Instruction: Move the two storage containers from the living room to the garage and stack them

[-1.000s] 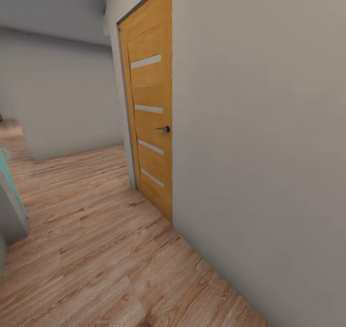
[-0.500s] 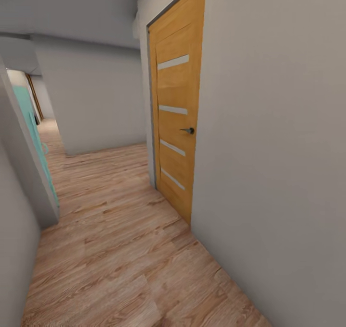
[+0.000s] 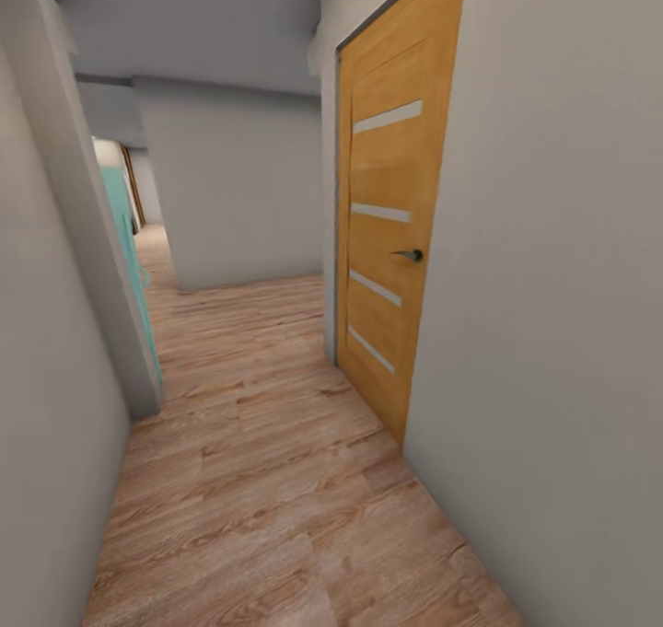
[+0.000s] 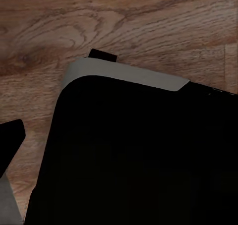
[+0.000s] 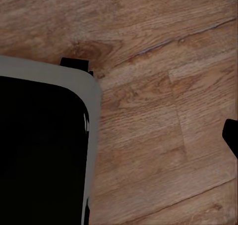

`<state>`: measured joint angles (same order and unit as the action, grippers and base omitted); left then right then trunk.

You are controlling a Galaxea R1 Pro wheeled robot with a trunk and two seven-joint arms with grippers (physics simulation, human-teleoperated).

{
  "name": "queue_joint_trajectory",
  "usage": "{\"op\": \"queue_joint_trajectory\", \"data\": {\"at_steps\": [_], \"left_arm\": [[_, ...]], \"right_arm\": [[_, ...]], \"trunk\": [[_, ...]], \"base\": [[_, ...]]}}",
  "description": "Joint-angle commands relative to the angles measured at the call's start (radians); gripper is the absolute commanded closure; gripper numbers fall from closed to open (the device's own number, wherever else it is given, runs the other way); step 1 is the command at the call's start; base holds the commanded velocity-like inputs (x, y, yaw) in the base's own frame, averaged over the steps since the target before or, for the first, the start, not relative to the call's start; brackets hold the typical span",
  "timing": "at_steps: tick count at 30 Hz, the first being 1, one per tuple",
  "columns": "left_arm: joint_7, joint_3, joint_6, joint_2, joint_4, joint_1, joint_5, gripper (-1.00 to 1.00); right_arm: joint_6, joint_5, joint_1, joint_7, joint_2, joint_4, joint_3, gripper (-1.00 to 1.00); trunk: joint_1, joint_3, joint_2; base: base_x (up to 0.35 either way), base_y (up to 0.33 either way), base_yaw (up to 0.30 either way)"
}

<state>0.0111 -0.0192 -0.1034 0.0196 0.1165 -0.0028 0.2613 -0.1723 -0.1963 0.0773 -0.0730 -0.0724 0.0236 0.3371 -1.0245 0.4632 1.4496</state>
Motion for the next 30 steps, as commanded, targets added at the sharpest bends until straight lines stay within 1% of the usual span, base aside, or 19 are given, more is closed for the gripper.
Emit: {"op": "queue_joint_trajectory", "data": {"at_steps": [1, 3, 11, 17, 24, 28, 30], "left_arm": [[0.001, -0.001, -0.002, 0.000, 0.000, 0.000, 0.006, -1.00], [0.001, -0.001, -0.001, 0.000, -0.001, 0.000, 0.015, -1.00], [0.001, -0.001, 0.000, 0.000, -0.005, 0.000, 0.018, -1.00], [0.001, -0.001, 0.001, -0.001, -0.006, 0.000, 0.019, -1.00], [0.001, -0.001, 0.001, -0.001, -0.006, 0.000, 0.021, -1.00], [0.001, -0.001, 0.001, -0.001, -0.006, 0.000, 0.021, -1.00], [0.001, -0.001, 0.001, -0.001, -0.006, 0.000, 0.021, -1.00]], "right_arm": [[-0.005, -0.009, 0.001, -0.001, 0.000, 0.003, 0.009, -1.00], [-0.004, -0.009, 0.001, -0.001, 0.000, 0.003, 0.009, -1.00], [0.000, -0.009, 0.001, -0.001, 0.000, 0.003, 0.009, -1.00], [0.000, -0.005, 0.001, -0.001, 0.001, 0.003, 0.017, -1.00], [-0.001, 0.011, 0.001, -0.001, 0.001, 0.002, 0.021, -1.00], [0.000, 0.032, 0.001, -0.001, 0.002, 0.002, 0.021, -1.00], [0.000, 0.049, 0.001, -0.001, 0.002, 0.002, 0.021, -1.00]], "trunk": [[-0.001, 0.001, 0.000], [-0.001, 0.001, 0.000], [-0.001, 0.001, 0.000], [-0.001, 0.002, 0.000], [-0.001, 0.002, 0.000], [-0.001, 0.002, 0.000], [-0.001, 0.002, 0.000]], "base": [[0.309, 0.000, 0.298], [0.319, 0.000, 0.298], [0.322, 0.000, 0.298], [0.324, 0.000, 0.266], [0.324, 0.000, 0.042], [0.324, 0.000, 0.004], [0.324, 0.000, 0.001]]}}
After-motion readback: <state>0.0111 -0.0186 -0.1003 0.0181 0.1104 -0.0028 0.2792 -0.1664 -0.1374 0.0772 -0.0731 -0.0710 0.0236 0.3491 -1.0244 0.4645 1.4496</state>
